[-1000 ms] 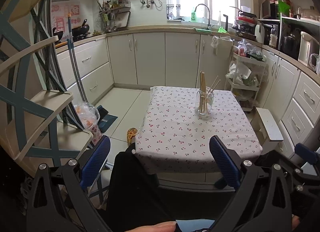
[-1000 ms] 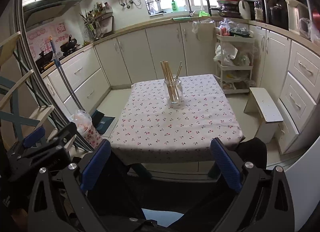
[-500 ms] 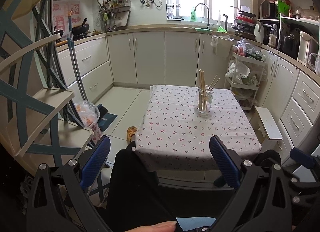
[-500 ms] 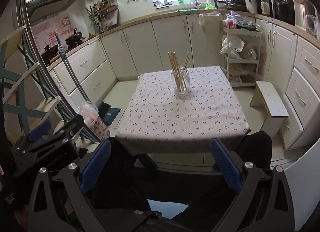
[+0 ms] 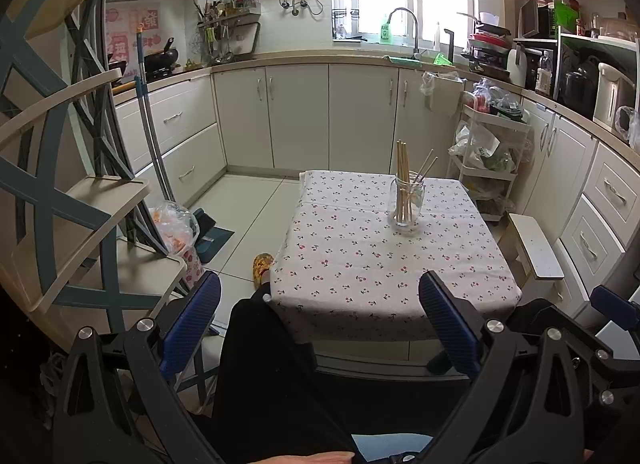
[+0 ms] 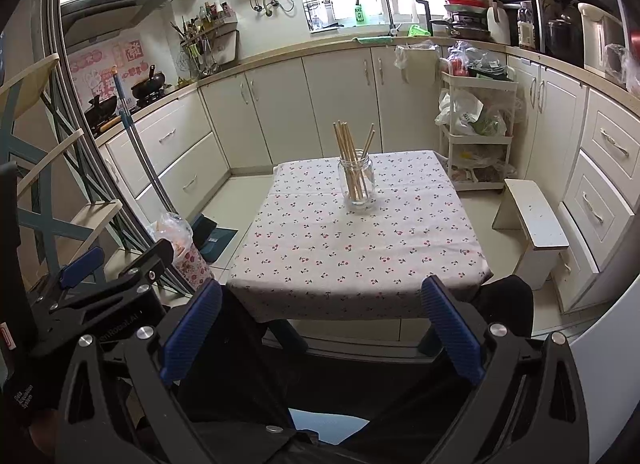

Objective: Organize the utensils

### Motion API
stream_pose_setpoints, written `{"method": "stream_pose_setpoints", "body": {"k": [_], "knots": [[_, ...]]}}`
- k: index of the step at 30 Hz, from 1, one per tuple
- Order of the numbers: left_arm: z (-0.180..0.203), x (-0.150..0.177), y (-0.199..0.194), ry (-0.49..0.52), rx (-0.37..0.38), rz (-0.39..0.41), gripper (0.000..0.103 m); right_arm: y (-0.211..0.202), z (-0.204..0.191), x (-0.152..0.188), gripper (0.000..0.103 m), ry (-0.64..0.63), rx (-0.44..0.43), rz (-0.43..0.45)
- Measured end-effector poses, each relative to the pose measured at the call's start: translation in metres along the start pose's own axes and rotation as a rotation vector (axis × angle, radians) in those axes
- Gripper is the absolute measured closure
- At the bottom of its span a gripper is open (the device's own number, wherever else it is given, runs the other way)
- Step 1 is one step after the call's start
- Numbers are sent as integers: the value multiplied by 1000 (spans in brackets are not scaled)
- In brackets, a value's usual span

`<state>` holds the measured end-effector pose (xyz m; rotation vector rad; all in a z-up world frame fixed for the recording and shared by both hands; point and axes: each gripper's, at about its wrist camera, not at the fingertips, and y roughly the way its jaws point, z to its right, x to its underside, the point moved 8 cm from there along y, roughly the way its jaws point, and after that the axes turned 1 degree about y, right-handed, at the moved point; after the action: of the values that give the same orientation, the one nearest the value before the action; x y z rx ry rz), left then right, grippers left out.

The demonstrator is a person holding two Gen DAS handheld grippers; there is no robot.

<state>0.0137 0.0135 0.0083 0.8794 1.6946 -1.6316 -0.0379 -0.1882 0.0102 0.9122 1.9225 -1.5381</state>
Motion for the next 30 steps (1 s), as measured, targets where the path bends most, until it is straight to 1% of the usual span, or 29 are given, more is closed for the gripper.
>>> {"method": "stream_pose_setpoints", "body": {"k": [10,30], "knots": [[3,1,-2,-5,2,5,8,-5,-2,-2,7,-12,7,21],[4,1,-3,-5,3,2,8,-7,-3,-2,7,-11,5,24]]}}
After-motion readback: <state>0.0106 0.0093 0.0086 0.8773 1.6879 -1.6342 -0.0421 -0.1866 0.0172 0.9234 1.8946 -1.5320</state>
